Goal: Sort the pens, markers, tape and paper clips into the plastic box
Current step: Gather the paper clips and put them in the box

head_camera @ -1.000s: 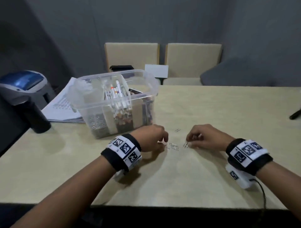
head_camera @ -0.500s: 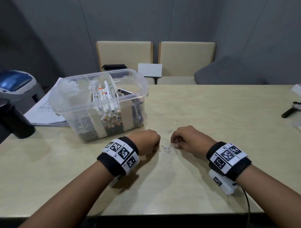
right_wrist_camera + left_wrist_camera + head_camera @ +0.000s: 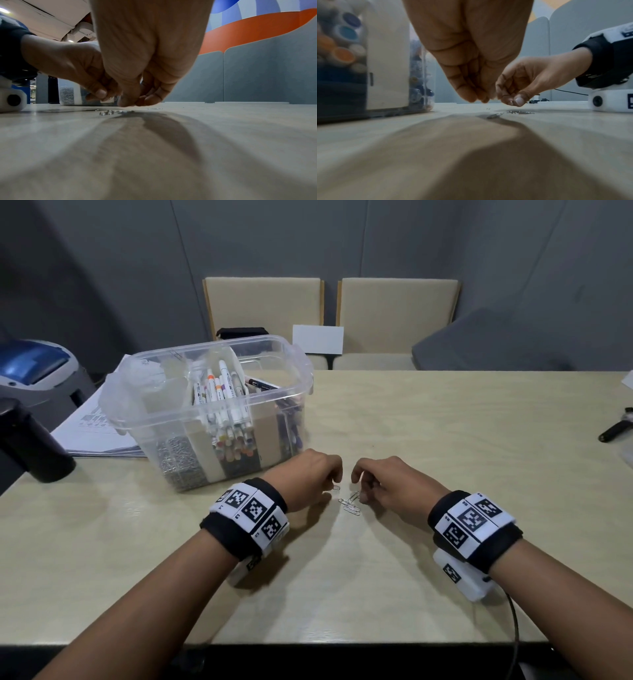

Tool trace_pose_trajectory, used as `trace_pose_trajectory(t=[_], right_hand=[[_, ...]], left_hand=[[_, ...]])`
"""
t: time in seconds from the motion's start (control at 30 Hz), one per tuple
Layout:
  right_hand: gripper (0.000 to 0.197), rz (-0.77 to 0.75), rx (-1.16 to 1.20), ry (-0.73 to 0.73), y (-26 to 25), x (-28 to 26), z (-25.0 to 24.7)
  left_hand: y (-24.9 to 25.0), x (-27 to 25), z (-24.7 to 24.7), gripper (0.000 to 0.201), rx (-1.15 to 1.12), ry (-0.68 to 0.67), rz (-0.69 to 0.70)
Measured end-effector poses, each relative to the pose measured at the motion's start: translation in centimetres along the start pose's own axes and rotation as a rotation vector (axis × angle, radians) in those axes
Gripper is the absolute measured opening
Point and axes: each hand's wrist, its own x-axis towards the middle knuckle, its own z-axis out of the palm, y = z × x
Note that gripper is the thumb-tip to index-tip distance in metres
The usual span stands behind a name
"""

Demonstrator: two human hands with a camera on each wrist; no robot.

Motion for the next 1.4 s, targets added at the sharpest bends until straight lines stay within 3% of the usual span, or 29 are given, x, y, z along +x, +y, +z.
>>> trace_pose_trajectory(t=[0.1, 0.23, 0.4, 0.63, 0.77, 0.87, 1.0, 1.13, 1.27, 1.4], right_hand=[[0.022, -0.050, -0.006, -0.016, -0.1, 0.1, 0.0], [0.018, -0.091, -0.141, -0.061, -0.4, 0.4, 0.2], [0.006, -0.039, -0.138, -0.042, -0.6, 1.0, 0.5], [0.014, 0.040, -0.208, -0.060, -1.3, 1.1, 1.1], [0.021, 0.044, -0.206, -0.056, -1.1, 0.8, 1.0], [0.032, 0.058, -0.239, 0.011, -0.6, 0.8, 1.0], [0.021, 0.132, -0.266, 0.132, 0.7, 1.5, 0.5], [0.022, 0.117, -0.317, 0.173, 0.9, 2.1, -0.9], [0.030, 0.099, -0.245, 0.103, 0.5, 2.8, -1.1], [0.017, 0.133, -0.190, 0.052, 0.9, 3.8, -0.7]], left_hand=[[-0.4, -0.6, 0.1, 0.020, 0.009, 0.008, -0.046], [-0.7, -1.5, 0.8, 0.013, 0.066, -0.058, -0.089], [-0.3, -1.4, 0.9, 0.009, 0.157, -0.067, -0.096], [0.9, -1.7, 1.5, 0.021, 0.262, -0.174, -0.079], [1.0, -1.4, 0.4, 0.008, 0.118, -0.078, -0.057], [0.6, -1.1, 0.1, 0.019, -0.003, 0.012, -0.070], [0.7, -0.8, 0.4, 0.043, 0.001, 0.074, -0.034], [0.5, -0.5, 0.4, 0.027, 0.052, 0.041, -0.039], [1.1, -0.3, 0.7, 0.017, 0.055, -0.012, 0.027], [1.4, 0.2, 1.2, 0.018, 0.091, -0.059, 0.043]])
